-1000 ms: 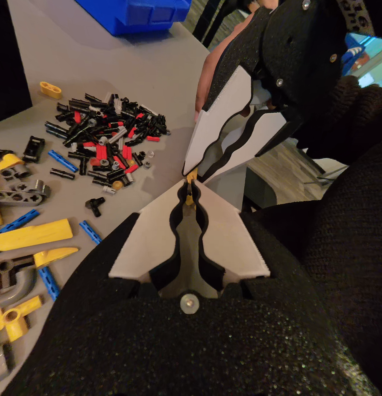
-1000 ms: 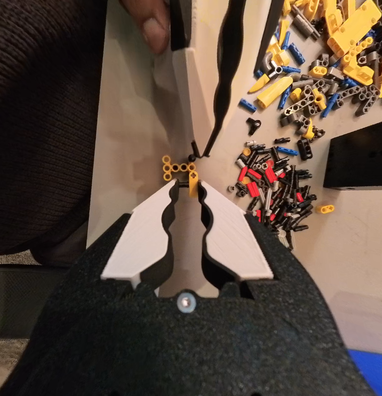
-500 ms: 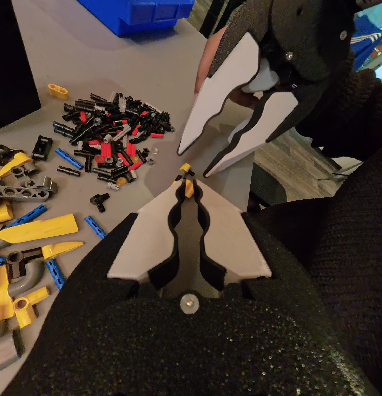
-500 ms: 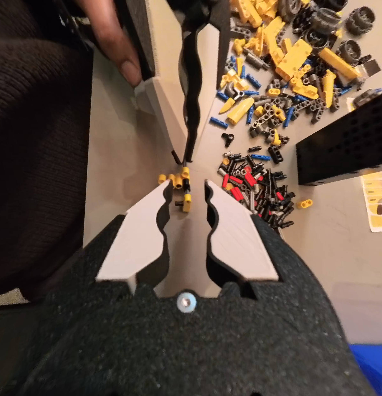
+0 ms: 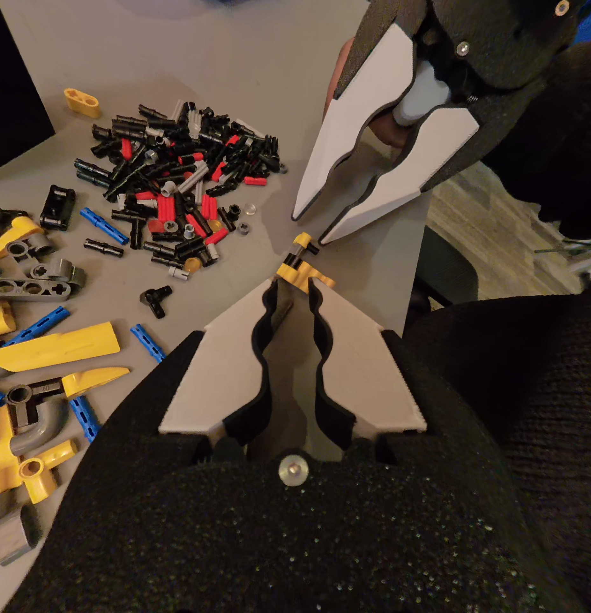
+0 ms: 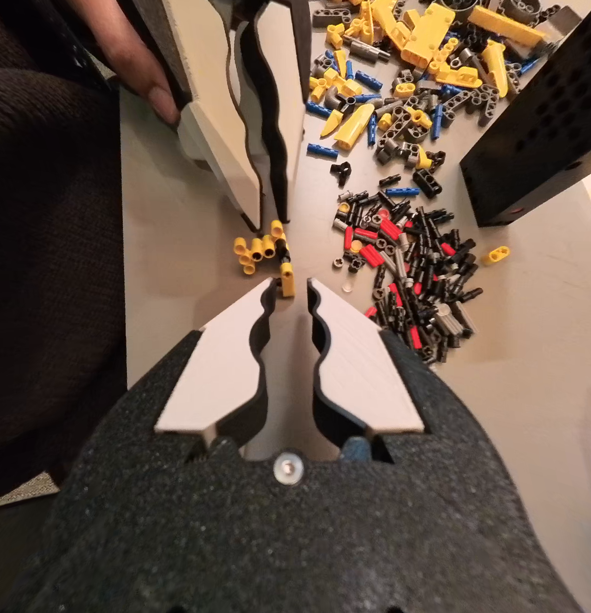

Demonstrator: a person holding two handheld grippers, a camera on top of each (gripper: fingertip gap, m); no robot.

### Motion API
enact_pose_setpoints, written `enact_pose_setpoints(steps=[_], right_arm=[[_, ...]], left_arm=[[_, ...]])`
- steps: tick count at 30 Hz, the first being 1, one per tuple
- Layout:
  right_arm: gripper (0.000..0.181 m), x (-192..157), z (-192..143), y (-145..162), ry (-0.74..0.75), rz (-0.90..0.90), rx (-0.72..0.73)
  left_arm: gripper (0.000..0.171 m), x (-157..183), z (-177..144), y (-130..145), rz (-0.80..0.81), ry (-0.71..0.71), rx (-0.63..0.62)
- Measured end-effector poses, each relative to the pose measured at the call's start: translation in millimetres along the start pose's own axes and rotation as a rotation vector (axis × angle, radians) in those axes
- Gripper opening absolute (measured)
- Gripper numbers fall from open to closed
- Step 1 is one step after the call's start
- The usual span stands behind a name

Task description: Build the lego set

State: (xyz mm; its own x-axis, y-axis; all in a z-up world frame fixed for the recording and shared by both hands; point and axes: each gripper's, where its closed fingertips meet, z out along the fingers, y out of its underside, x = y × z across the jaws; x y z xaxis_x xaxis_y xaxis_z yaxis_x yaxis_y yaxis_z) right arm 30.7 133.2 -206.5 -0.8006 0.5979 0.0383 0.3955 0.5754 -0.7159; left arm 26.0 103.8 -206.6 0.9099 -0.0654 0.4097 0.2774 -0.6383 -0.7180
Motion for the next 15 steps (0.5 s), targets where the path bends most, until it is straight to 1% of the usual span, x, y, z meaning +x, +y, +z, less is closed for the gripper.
enact_pose_setpoints(steps=[4,8,15], right_arm=[[0.016,-1.7,3.3,-0.6,-0.011,-0.012,0.008],[0.012,-0.5,4.0,-2.6,-0.014,-0.023,0.018],[0.012,-1.3,6.0,-1.4,-0.028,-0.034,0.003]], left_arm=[[0.02,-1.4,3.2,3.4,-0.007,-0.005,-0.029],[0.02,-0.7,2.3,2.1,-0.009,0.002,-0.02],[0.019,-1.2,0.6,5.3,0.013,-0.013,-0.036]])
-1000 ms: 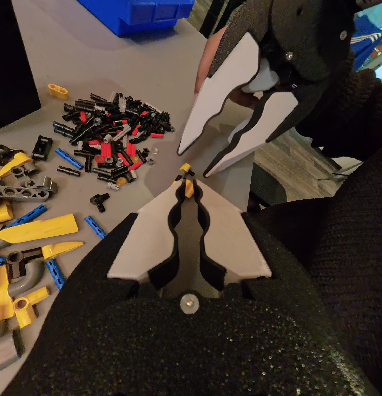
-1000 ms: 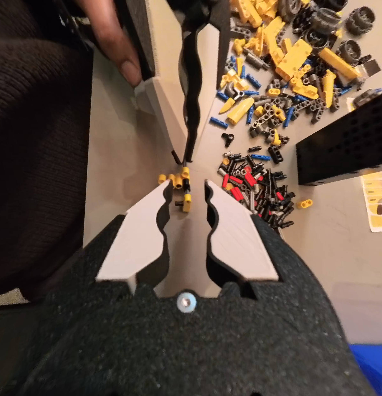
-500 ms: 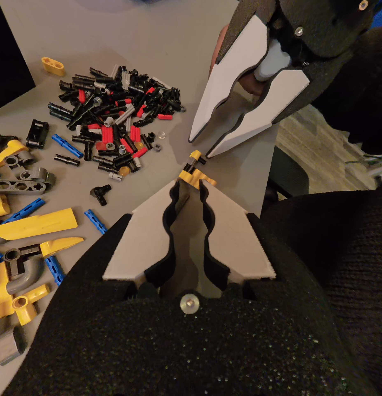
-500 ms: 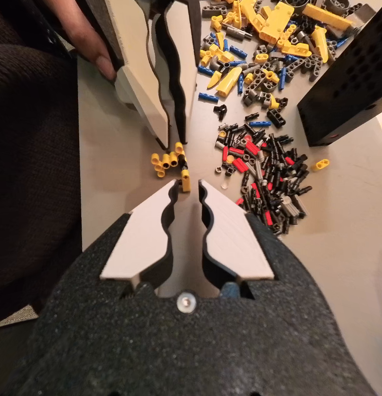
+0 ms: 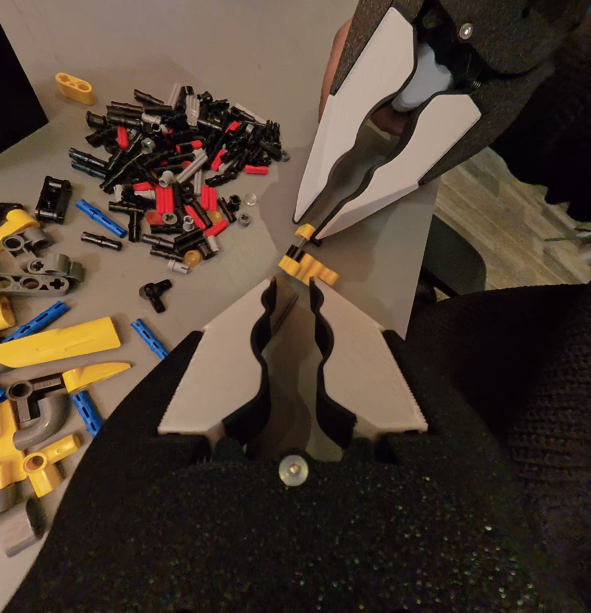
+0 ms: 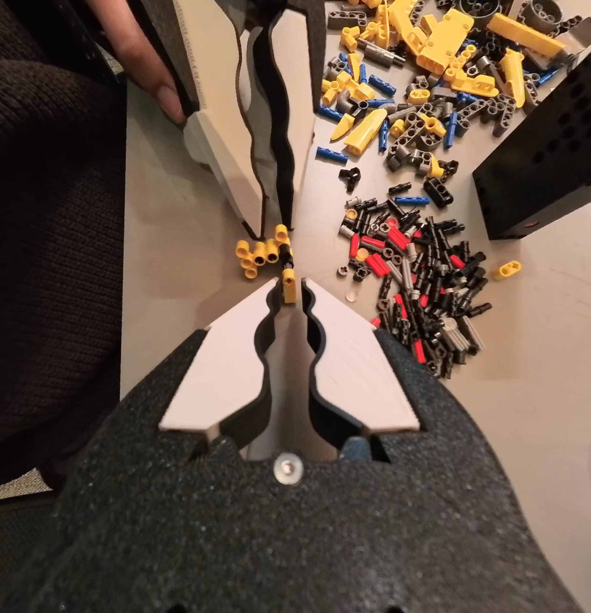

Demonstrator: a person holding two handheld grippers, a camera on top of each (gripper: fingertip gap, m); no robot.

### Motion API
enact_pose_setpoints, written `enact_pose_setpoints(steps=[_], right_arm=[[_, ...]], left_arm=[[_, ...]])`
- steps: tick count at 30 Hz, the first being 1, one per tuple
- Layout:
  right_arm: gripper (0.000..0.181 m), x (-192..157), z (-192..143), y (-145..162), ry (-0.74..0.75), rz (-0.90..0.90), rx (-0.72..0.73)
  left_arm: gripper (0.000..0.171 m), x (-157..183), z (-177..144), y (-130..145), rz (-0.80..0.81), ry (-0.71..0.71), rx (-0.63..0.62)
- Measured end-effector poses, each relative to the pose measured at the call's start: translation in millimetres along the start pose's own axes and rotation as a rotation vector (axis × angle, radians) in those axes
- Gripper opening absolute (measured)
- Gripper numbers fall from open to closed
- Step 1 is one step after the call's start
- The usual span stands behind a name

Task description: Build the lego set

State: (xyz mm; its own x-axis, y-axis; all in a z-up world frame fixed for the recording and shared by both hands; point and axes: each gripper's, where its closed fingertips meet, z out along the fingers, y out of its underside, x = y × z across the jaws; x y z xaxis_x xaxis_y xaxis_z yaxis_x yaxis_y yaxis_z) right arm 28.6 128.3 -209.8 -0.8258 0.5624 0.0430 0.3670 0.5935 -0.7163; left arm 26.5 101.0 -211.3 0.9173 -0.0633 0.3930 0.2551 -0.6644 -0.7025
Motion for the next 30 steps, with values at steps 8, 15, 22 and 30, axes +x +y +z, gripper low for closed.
enact_pose_setpoints(steps=[8,15,22,30], right_arm=[[0.009,0.1,0.1,-0.3,-0.005,0.005,0.007],[0.008,-4.8,1.4,-1.9,-0.013,-0.027,-0.004],[0.008,-7.2,1.0,-1.9,0.005,-0.118,-0.005],[0.007,-9.7,2.0,-2.9,-0.018,-0.173,-0.007]], left_arm=[[0.019,2.2,-6.1,-2.8,-0.027,0.038,0.038],[0.019,3.6,3.0,0.8,-0.046,0.038,-0.006],[0.012,6.1,4.5,2.0,-0.055,0.062,-0.017],[0.01,10.6,5.6,2.6,-0.096,0.135,-0.03]])
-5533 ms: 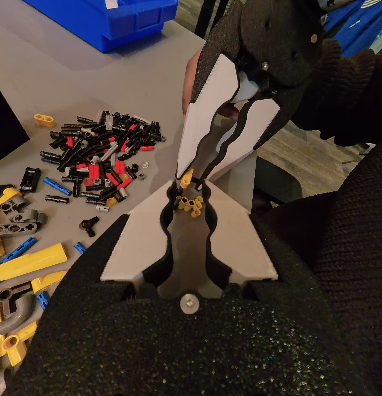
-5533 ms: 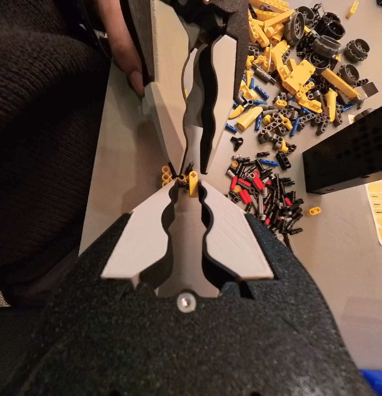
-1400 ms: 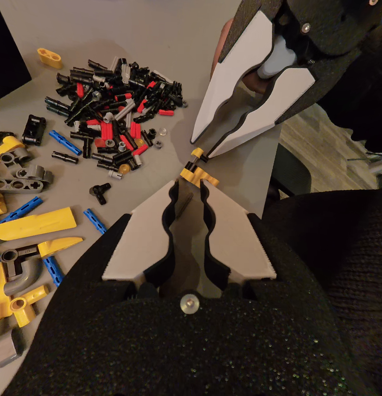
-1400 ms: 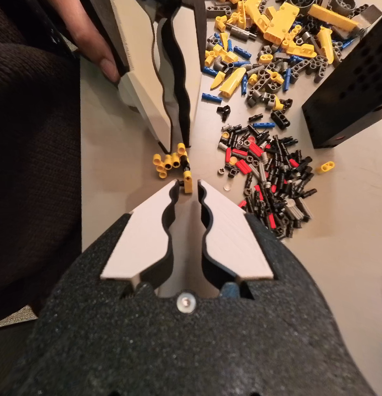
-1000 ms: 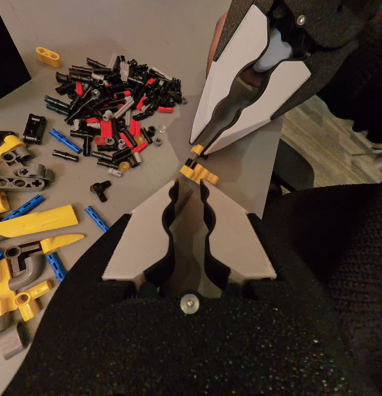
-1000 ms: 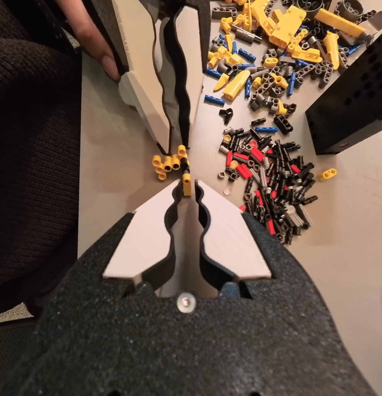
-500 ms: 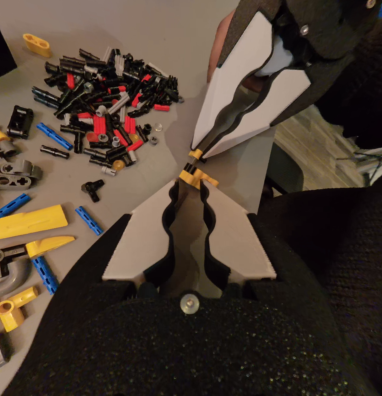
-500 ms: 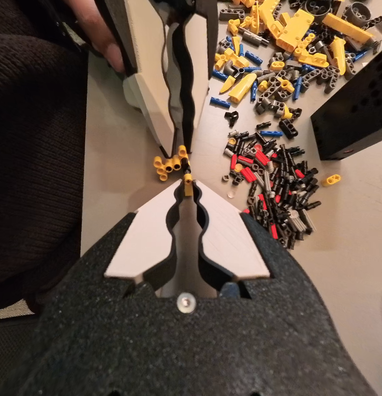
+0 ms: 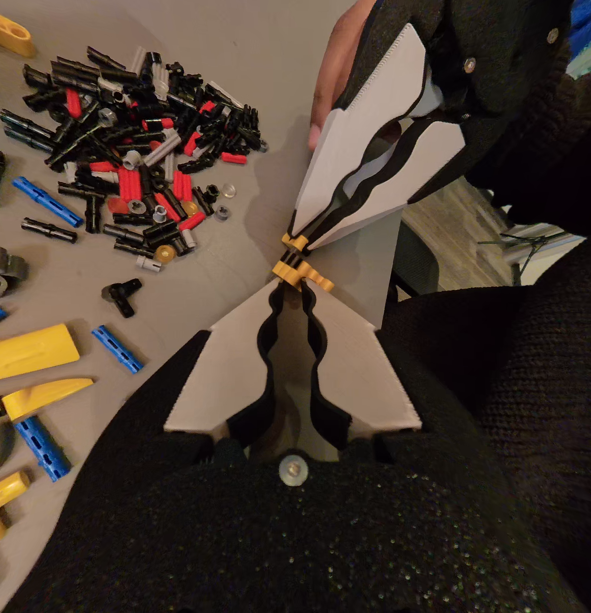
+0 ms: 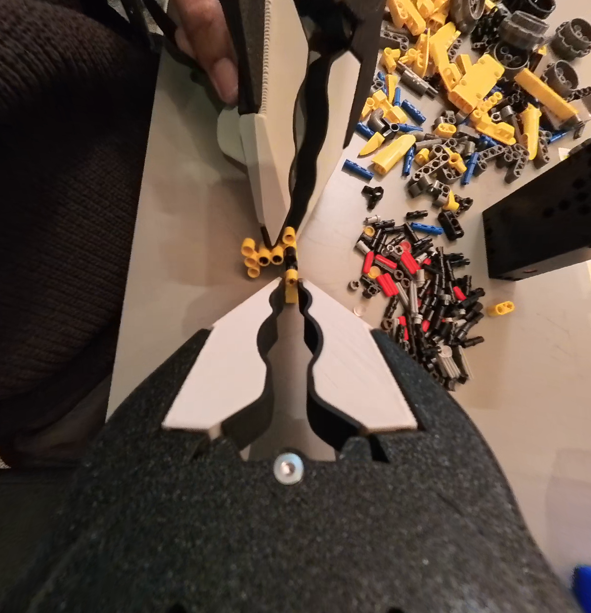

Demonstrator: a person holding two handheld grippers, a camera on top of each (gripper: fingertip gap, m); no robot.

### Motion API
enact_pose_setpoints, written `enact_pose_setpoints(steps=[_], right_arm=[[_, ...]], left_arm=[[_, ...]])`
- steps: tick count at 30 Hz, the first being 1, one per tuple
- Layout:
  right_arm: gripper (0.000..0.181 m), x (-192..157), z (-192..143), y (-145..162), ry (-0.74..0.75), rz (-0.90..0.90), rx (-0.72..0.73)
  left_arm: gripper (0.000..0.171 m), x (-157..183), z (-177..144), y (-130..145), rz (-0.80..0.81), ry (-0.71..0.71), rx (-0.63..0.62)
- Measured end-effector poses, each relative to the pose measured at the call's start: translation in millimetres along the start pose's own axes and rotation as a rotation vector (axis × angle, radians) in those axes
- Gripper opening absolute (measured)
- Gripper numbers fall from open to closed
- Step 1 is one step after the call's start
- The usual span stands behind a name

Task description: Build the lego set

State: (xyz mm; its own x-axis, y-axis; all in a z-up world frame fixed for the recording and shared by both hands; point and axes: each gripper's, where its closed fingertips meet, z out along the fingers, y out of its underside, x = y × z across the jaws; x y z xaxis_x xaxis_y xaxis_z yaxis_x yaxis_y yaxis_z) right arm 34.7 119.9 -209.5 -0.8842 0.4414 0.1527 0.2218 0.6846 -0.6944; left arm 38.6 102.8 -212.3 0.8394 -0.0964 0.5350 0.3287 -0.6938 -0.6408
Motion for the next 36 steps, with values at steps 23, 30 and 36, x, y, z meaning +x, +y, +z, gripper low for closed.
enact_pose_setpoints(steps=[23,30,36], right_arm=[[0.006,-1.8,3.5,-1.1,-0.035,-0.295,-0.236],[0.006,-1.3,4.6,-1.8,-0.092,-0.265,-0.272],[0.007,-0.5,5.0,-2.0,-0.155,-0.202,-0.252]], left_arm=[[0.009,1.0,0.0,0.2,-0.029,0.058,-0.012],[0.009,0.4,-0.5,-0.1,-0.031,0.059,-0.009],[0.009,-0.1,-0.3,-0.2,-0.014,0.038,-0.008]])
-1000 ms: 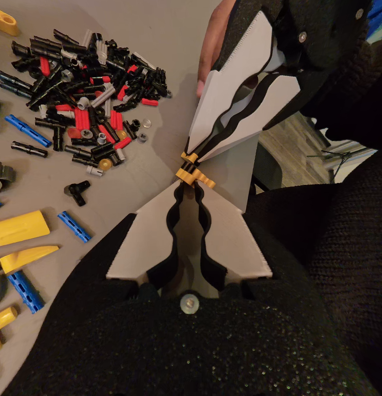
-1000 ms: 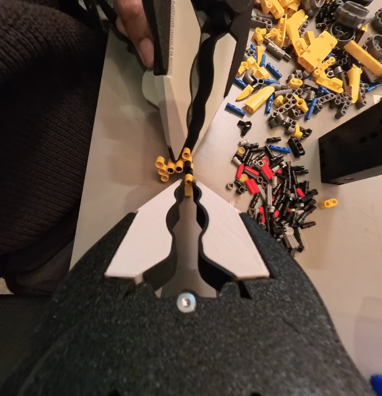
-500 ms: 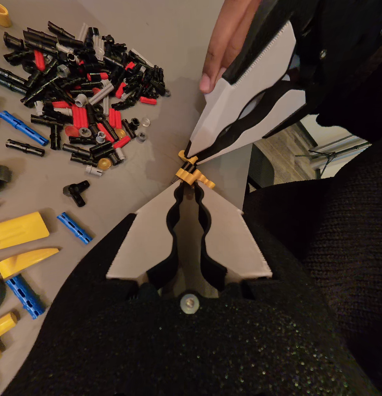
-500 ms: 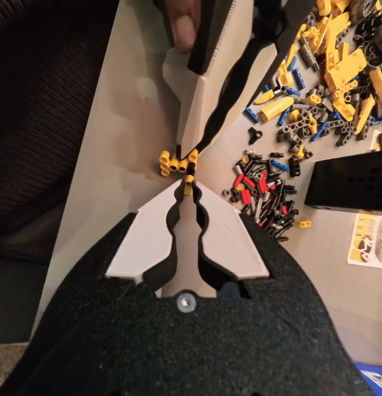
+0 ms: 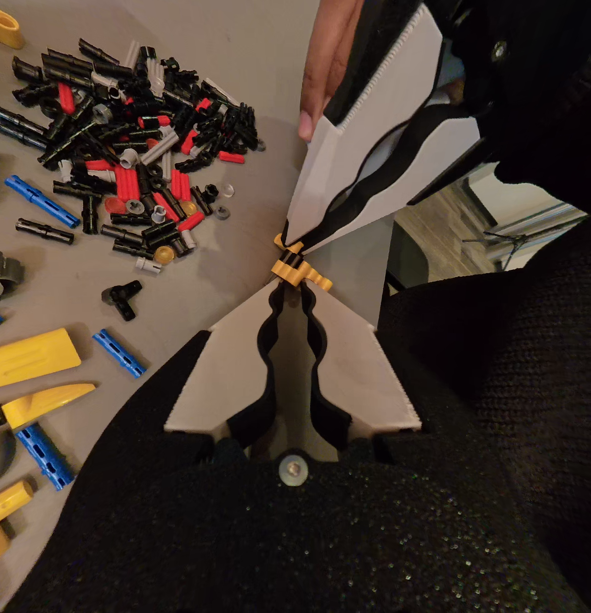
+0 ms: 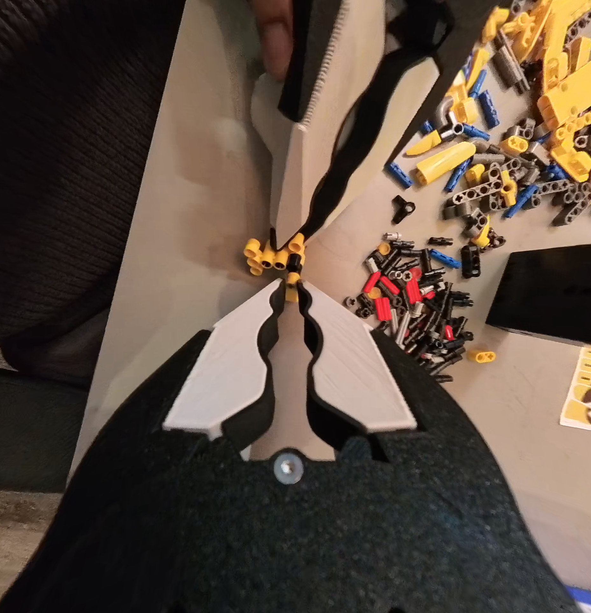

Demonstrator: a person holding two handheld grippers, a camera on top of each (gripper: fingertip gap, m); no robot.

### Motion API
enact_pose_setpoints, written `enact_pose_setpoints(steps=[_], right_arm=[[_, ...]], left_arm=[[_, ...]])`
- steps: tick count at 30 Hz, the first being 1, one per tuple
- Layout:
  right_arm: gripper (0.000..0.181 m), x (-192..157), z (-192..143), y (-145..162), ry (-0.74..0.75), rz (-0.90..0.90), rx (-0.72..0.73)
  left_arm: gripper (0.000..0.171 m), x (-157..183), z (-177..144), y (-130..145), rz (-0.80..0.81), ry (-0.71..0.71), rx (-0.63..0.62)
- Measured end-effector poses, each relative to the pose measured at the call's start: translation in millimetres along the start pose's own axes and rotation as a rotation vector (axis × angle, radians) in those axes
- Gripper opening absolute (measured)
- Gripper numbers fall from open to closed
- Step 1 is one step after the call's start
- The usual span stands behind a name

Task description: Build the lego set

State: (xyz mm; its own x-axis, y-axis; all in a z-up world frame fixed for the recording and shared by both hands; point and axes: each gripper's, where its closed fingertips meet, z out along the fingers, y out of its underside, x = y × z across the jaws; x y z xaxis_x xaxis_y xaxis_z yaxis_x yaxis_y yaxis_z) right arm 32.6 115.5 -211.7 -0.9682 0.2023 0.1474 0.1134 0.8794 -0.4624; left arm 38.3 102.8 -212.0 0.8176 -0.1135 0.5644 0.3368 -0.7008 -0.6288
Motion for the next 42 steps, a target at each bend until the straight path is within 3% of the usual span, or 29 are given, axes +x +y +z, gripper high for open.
enact_pose_setpoints(steps=[8,20,29,34,40,42], right_arm=[[0.007,-5.3,-2.2,2.1,-0.004,0.079,-0.009],[0.007,-12.0,-10.3,13.8,-0.085,0.145,-0.16],[0.007,-11.8,-7.8,12.7,-0.063,0.173,-0.119],[0.007,-12.0,-7.9,12.6,-0.056,0.182,-0.106],[0.007,-12.1,-7.2,11.0,-0.06,0.19,-0.082],[0.007,-12.0,-7.0,10.5,-0.058,0.194,-0.072]], left_arm=[[0.011,3.1,1.3,2.5,0.021,-0.012,-0.011],[0.013,3.9,-7.6,7.9,0.05,-0.068,0.015],[0.014,3.4,-5.3,9.1,0.061,-0.088,0.005],[0.014,9.1,-21.3,-0.2,0.067,-0.08,0.074],[0.015,-16.0,-26.4,11.8,0.115,-0.249,0.017],[0.015,-12.8,-23.0,13.6,0.149,-0.247,0.0]])
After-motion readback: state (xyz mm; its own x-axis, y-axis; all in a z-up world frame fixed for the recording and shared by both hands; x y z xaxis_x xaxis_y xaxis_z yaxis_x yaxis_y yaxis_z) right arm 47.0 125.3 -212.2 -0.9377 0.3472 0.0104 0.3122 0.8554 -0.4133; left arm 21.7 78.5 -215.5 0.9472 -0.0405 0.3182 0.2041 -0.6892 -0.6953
